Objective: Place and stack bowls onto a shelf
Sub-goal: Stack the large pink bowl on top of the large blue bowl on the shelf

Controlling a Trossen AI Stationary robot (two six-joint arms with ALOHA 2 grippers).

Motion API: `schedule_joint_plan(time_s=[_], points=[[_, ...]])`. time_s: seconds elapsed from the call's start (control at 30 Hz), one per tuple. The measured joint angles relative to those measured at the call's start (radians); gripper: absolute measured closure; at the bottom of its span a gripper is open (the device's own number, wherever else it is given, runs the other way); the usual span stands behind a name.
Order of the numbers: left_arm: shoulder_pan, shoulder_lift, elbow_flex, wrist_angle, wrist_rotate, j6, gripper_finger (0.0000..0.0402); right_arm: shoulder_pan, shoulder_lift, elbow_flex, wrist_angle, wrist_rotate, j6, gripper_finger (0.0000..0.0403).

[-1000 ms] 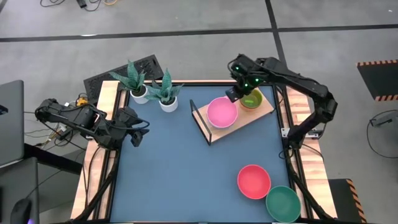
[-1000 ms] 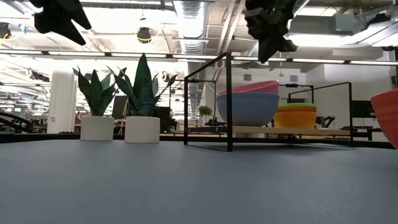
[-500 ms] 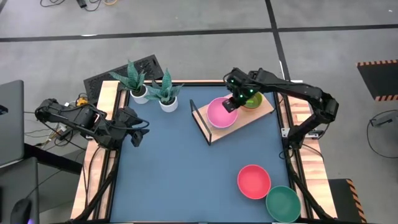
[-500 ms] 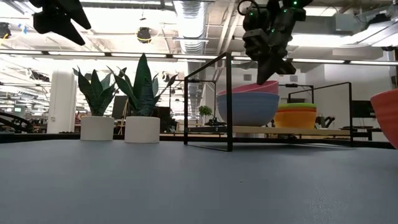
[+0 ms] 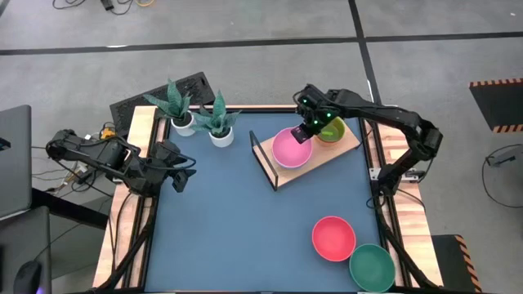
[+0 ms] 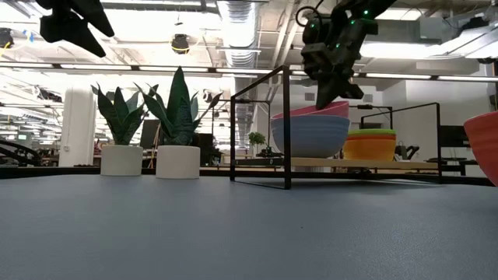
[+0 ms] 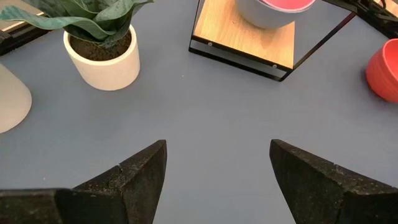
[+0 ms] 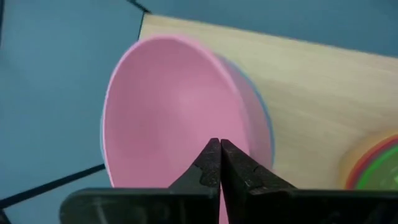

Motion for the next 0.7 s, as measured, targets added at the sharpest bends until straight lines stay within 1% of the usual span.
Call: schedule_joint_plan(time_s=[0.13, 0.27, 0.37, 0.47, 0.5, 0.53, 0.63, 0.67, 0.7], points=[[0.000, 0.000, 0.000, 0.000, 0.000, 0.000, 0.0132, -0.008, 0.001, 0.001, 0.001, 0.001, -0.009, 0.0376], [0.000, 0.000, 0.000, 0.000, 0.000, -0.002, 0.0132, -0.017, 0.000, 0.000, 0.003, 0.000, -0.019, 0.0383], [0.000, 0.000, 0.000, -0.001, 0.000, -0.006, 0.0132, -0.017, -0.002, 0.000, 0.037, -0.007, -0.009, 0.0381], [0.000, 0.000, 0.000, -0.002, 0.000, -0.007, 0.0132, -0.009, -0.050, -0.001, 0.070, -0.045, 0.014, 0.0377], [0.000, 0.000, 0.000, -0.003, 0.000, -0.007, 0.0132, -0.003, -0.078, 0.000, 0.083, -0.043, 0.020, 0.0377], [0.000, 0.000, 0.000, -0.005, 0.000, -0.007, 0.0132, 0.004, -0.102, 0.003, 0.086, -0.021, 0.028, 0.0379], [0.000, 0.000, 0.000, -0.005, 0.000, -0.009, 0.0132, 0.041, -0.170, -0.007, 0.073, 0.170, 0.061, 0.0385], [0.000, 0.000, 0.000, -0.004, -0.001, -0.012, 0.0132, 0.056, -0.193, -0.026, 0.099, 0.214, 0.070, 0.0386], [0.000, 0.000, 0.000, -0.004, -0.004, -0.016, 0.0132, 0.065, -0.222, -0.059, 0.137, 0.231, 0.083, 0.0386]])
